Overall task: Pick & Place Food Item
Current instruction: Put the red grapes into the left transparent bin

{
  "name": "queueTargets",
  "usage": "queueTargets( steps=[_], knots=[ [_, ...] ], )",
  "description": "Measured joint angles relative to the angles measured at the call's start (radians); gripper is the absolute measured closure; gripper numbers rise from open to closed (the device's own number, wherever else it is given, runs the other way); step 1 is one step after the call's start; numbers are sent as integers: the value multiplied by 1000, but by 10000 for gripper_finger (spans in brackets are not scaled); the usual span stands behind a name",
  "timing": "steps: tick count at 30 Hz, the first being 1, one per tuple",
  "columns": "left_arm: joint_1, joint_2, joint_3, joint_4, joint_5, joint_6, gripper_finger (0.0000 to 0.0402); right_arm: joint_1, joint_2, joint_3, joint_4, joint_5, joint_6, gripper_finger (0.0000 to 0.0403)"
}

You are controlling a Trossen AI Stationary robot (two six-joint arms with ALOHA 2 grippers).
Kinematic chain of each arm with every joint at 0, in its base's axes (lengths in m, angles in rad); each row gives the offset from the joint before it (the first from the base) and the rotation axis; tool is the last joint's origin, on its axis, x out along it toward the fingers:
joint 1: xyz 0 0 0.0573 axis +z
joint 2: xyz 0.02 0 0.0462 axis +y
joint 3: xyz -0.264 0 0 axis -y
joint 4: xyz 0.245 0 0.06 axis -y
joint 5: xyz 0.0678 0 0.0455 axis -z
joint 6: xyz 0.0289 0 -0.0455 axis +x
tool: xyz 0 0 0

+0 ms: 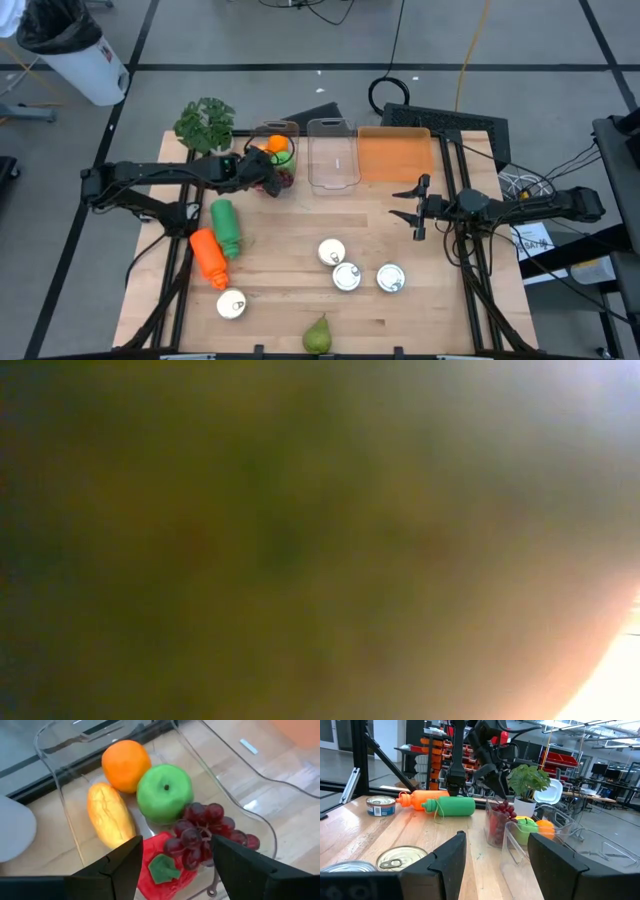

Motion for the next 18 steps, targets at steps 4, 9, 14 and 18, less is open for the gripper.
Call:
queueTargets(
  steps=[4,9,14,18],
  knots=[
    [-13,0,0,0,47,-3,153,0,0,0,0,0,0,204],
    [-29,0,0,25,78,-9,153,0,0,0,0,0,0,204],
    [-27,2,0,97,79,14,157,0,0,0,0,0,0,204],
    [-25,52,2,115,80,18,171,0,0,0,0,0,0,204]
  ],
)
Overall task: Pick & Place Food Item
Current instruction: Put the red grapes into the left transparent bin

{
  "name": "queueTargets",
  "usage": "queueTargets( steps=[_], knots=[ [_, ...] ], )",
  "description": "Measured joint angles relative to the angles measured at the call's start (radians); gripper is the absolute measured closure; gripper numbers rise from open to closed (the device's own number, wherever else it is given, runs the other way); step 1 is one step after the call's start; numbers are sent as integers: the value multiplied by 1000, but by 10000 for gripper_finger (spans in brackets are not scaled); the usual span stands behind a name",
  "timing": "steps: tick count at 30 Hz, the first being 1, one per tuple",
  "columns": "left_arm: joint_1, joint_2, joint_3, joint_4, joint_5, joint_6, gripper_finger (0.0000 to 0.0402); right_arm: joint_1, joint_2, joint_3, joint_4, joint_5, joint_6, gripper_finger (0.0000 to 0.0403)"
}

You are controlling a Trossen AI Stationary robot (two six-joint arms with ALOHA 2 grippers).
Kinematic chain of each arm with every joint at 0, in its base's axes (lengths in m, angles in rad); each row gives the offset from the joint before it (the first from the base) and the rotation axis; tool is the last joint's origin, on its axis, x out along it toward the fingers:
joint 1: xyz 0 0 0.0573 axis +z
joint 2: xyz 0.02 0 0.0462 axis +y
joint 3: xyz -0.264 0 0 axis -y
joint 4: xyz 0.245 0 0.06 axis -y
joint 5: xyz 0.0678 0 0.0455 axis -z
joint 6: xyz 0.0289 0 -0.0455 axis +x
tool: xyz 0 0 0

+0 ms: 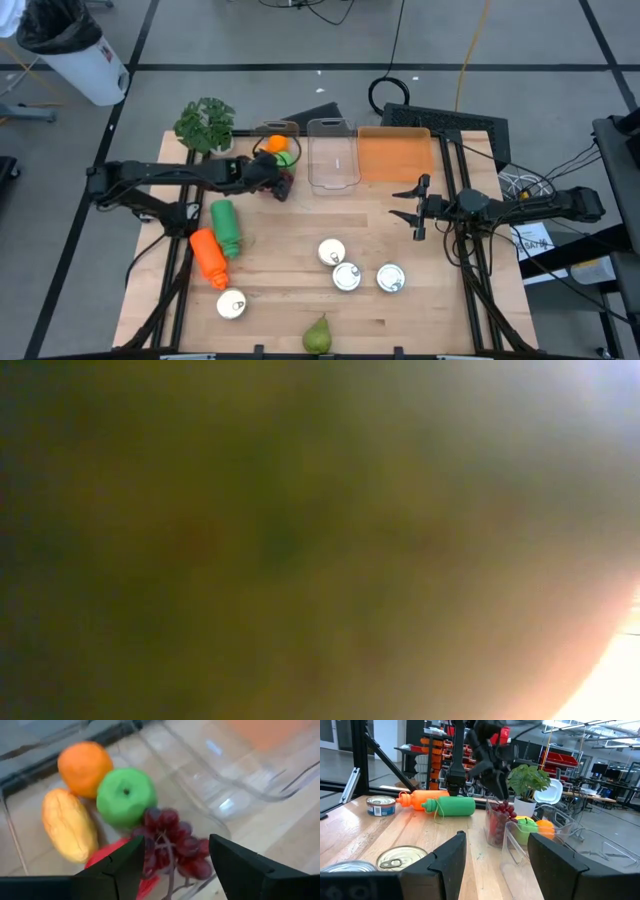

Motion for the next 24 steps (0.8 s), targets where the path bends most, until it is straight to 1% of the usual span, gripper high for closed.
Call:
queueTargets(
  steps=[2,5,9,15,18,22,24],
  knots=[
    [0,34,0,5,11,-17,179,0,0,0,0,0,0,204],
    [0,77,0,14,54,-21,191,0,0,0,0,0,0,204],
    [3,103,1,22,55,-21,206,0,0,0,0,0,0,204],
    [28,101,0,24,43,6,222,0,0,0,0,0,0,204],
    [40,99,0,67,35,7,226,0,0,0,0,0,0,204],
    [50,99,0,105,79,10,227,0,0,0,0,0,0,204],
    [53,99,0,97,104,6,227,0,0,0,0,0,0,204]
  ],
)
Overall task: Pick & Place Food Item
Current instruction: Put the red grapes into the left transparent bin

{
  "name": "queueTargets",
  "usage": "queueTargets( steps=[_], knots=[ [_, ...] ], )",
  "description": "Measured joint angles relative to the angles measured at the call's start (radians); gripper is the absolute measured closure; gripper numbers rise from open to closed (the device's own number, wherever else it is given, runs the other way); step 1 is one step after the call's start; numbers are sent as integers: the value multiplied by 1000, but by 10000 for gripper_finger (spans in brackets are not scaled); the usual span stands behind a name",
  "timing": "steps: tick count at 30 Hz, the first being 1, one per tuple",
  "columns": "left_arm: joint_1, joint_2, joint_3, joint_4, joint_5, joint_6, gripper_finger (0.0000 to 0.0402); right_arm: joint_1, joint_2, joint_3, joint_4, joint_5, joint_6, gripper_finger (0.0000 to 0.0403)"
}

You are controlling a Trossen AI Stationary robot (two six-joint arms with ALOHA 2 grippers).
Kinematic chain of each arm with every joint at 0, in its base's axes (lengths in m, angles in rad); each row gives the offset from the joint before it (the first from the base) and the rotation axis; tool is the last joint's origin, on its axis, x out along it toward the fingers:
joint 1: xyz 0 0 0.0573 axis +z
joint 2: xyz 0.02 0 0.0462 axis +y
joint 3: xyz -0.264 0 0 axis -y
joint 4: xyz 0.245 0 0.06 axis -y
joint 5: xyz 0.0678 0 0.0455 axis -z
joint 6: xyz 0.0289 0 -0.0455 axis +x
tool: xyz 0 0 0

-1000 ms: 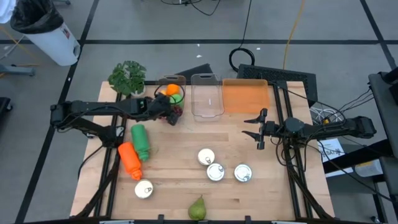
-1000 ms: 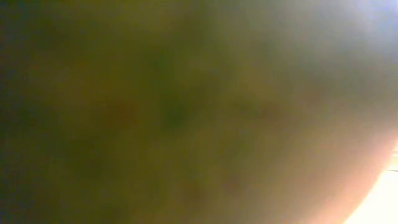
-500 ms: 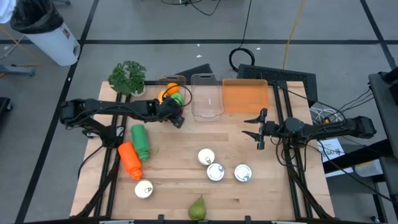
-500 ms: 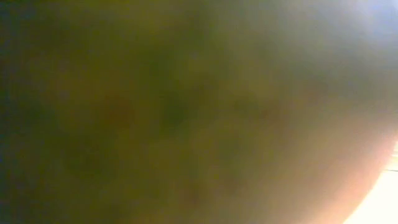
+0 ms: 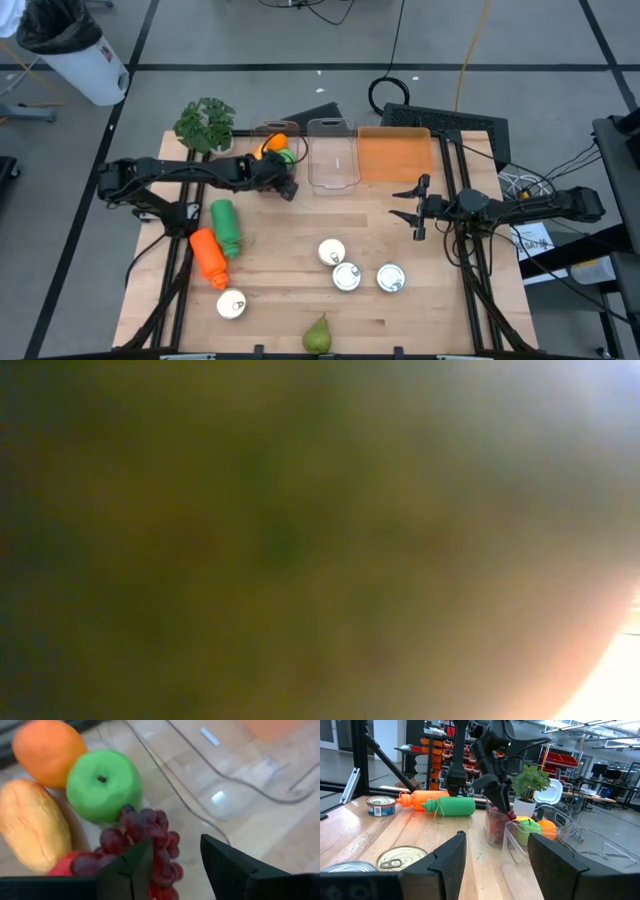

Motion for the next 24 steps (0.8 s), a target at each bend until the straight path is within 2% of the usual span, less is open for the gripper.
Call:
queueTargets(
  steps=[11,16,24],
  knots=[
    [8,52,2,-46,98,-64,227,0,0,0,0,0,0,204],
    [7,61,3,-48,112,-84,227,0,0,0,0,0,0,204],
    [7,1,-3,-68,103,19,227,0,0,0,0,0,0,204]
  ],
)
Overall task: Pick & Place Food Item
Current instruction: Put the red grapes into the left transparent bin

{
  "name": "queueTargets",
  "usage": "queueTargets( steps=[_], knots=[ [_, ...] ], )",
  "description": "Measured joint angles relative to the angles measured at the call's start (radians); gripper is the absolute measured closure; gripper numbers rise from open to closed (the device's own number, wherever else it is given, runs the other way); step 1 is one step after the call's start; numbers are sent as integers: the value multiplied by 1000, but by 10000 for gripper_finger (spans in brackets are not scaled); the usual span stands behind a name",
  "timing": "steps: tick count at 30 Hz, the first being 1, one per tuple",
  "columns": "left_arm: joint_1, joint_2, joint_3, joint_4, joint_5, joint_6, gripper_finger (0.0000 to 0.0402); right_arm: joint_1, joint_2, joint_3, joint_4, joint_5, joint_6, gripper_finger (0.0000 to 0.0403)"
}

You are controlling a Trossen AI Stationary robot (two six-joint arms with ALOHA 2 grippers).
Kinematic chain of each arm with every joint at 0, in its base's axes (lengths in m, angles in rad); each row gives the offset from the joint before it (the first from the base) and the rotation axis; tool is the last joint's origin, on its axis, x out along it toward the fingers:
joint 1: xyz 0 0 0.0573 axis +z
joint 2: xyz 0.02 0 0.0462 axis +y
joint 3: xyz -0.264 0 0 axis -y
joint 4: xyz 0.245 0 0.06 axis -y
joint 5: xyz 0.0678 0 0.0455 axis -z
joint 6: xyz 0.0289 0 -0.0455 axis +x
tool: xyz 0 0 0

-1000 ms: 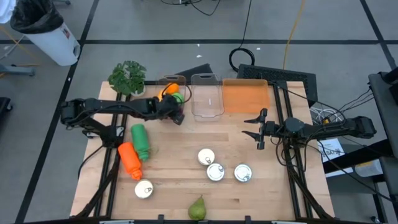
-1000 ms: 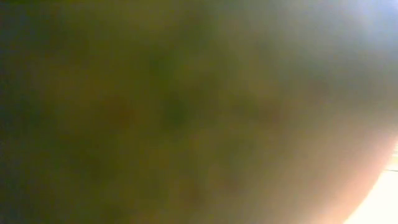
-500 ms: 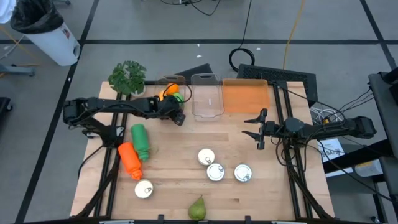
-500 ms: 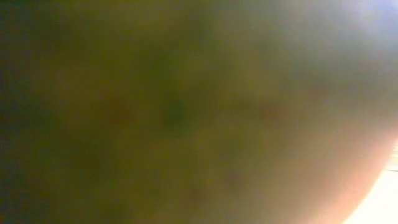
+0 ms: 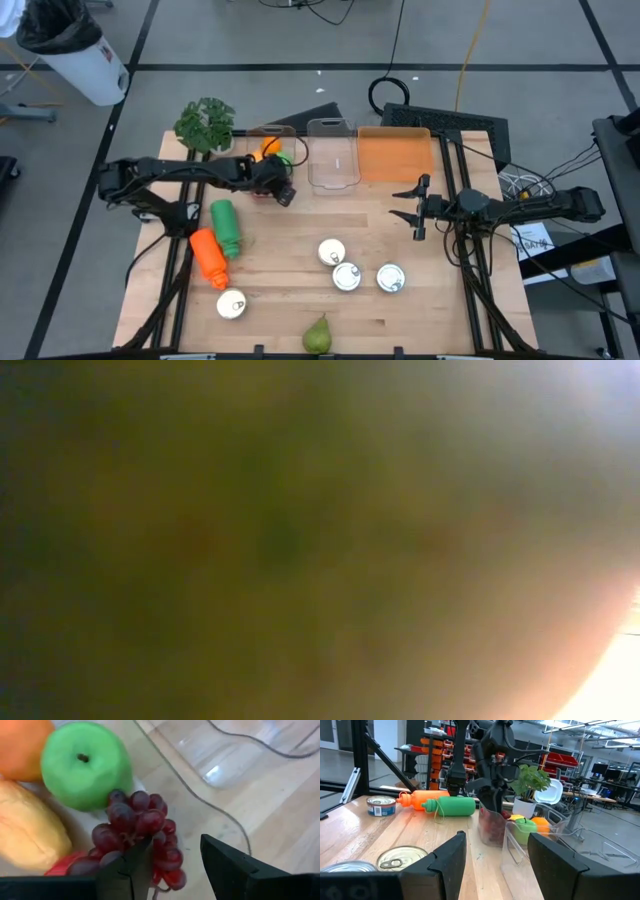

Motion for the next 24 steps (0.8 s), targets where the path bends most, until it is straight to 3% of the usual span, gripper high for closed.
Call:
queueTargets(
  steps=[12,17,21,24],
  knots=[
    [0,-126,2,6,-102,9,234,0,0,0,0,0,0,204],
    [2,-131,2,8,-139,2,306,0,0,0,0,0,0,204],
    [14,-131,2,-18,-78,-15,387,0,0,0,0,0,0,204],
    [24,-112,4,-65,-30,-85,389,0,0,0,0,0,0,204]
  ],
)
